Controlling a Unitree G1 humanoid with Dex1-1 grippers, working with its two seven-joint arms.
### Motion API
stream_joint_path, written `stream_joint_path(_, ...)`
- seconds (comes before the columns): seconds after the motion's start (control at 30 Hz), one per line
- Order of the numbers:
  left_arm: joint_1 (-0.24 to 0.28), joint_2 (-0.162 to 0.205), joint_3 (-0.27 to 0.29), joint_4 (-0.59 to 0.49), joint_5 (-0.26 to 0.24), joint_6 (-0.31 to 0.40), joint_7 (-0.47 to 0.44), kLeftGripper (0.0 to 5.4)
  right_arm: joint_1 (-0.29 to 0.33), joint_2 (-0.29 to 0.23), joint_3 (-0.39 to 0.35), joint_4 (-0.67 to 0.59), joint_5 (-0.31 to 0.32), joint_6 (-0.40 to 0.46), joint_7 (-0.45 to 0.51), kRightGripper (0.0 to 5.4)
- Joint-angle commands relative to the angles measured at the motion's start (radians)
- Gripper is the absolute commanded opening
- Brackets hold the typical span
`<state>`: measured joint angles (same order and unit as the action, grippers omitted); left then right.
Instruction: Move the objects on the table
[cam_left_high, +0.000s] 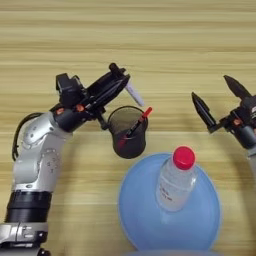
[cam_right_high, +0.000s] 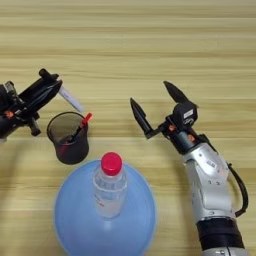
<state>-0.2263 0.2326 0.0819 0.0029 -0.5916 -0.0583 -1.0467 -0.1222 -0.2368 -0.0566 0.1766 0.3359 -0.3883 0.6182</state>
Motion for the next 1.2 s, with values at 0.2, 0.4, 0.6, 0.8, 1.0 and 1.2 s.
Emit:
stream_joint_path(0.2,0.014,0.062,0.012,-0.016,0.029,-0.034,0.0,0.66,-0.035,-0.004,-0.031,0.048,-0.025,-0.032,-0.02,5.4)
stream_joint_path(0.4,0.017,0.079,-0.002,-0.004,0.048,-0.03,0.001,0.66,-0.05,0.0,-0.051,0.082,-0.055,-0.061,-0.062,5.4)
stream_joint_path(0.6,0.016,0.082,-0.025,0.046,0.084,-0.033,-0.001,0.66,-0.07,0.004,-0.077,0.12,-0.085,-0.085,-0.13,5.4)
stream_joint_path(0.8,0.007,0.071,-0.053,0.097,0.113,-0.031,-0.001,0.66,-0.09,0.01,-0.103,0.157,-0.123,-0.101,-0.223,5.4)
stream_joint_path(1.0,-0.004,0.071,-0.074,0.133,0.144,-0.026,0.012,0.66,-0.097,0.016,-0.113,0.174,-0.151,-0.107,-0.292,5.4)
stream_joint_path(1.2,-0.008,0.076,-0.092,0.151,0.171,-0.032,0.016,0.66,-0.099,0.018,-0.108,0.185,-0.155,-0.112,-0.303,5.4)
